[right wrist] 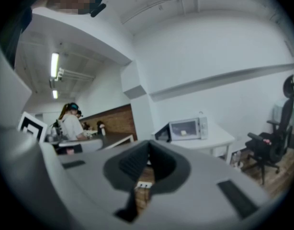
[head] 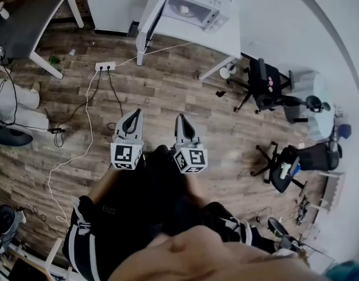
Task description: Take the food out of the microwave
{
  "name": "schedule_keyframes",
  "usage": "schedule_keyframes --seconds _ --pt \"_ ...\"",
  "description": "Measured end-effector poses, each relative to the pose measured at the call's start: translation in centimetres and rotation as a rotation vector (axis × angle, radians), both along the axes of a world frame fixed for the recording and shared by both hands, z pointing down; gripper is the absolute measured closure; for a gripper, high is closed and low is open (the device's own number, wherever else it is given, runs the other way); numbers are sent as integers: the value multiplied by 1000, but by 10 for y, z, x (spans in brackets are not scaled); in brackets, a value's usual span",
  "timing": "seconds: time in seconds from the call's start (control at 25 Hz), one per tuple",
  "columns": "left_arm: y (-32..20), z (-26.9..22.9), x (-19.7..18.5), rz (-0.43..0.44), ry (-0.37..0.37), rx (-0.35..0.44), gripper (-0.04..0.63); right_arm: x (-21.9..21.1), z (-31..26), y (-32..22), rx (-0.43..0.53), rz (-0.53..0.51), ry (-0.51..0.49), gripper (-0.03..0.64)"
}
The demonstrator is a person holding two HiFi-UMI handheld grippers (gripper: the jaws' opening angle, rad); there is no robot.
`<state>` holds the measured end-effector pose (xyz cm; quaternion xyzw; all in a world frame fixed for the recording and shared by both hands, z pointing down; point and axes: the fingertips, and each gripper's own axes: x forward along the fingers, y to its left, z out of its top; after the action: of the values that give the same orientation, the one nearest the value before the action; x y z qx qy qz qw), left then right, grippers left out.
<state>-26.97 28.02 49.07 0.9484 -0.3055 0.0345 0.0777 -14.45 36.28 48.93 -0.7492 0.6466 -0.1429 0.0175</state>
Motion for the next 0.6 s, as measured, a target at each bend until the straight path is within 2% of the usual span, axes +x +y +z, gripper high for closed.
schedule_keyframes --seconds 0.32,0.6 --pt "-5 5 10 63 7 -21 565 -1 7 -18 -11 30 3 586" --pt "-37 12 42 57 6 -15 565 33 5 -56 10 15 15 586"
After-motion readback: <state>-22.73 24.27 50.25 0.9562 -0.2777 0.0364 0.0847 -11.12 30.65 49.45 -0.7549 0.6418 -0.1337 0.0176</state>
